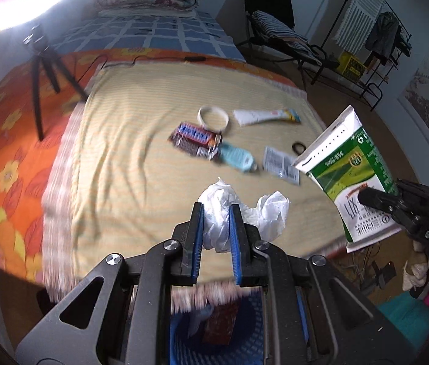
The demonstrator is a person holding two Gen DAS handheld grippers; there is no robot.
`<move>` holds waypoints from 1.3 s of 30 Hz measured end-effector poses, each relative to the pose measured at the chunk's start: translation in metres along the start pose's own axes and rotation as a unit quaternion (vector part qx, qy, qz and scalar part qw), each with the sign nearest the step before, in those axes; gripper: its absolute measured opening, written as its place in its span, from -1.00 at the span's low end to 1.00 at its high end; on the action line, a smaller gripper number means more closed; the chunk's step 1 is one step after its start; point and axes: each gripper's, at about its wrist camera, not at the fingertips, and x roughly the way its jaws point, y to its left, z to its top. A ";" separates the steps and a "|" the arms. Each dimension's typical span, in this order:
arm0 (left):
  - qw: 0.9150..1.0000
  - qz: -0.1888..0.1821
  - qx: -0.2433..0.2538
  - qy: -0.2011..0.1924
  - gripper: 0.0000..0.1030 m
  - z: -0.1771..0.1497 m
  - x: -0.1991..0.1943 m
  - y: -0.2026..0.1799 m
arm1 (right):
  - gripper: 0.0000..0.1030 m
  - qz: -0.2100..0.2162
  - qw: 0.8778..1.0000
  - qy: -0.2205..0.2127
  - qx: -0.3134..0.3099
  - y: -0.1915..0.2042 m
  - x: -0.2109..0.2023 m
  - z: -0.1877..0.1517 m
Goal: Collect trash
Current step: 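Carry the tissue with the left gripper while the right gripper carries the green carton to the basket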
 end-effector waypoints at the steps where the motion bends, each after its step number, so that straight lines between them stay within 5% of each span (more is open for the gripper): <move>1: 1.000 0.002 0.001 0.001 -0.72 -0.008 -0.002 0.000 | -0.47 0.005 1.000 0.004 -0.004 0.007 -0.002 -0.008; 18: 0.997 0.013 0.010 0.072 -0.72 -0.127 0.012 -0.011 | -0.46 0.041 0.996 0.079 -0.024 0.061 -0.002 -0.111; 35: 0.992 0.025 0.009 0.122 -0.72 -0.177 0.035 -0.018 | -0.44 0.033 0.990 0.130 -0.044 0.074 0.021 -0.152; 39: 0.991 0.028 0.005 0.131 -0.45 -0.184 0.041 -0.016 | -0.44 0.029 0.989 0.137 -0.046 0.074 0.026 -0.158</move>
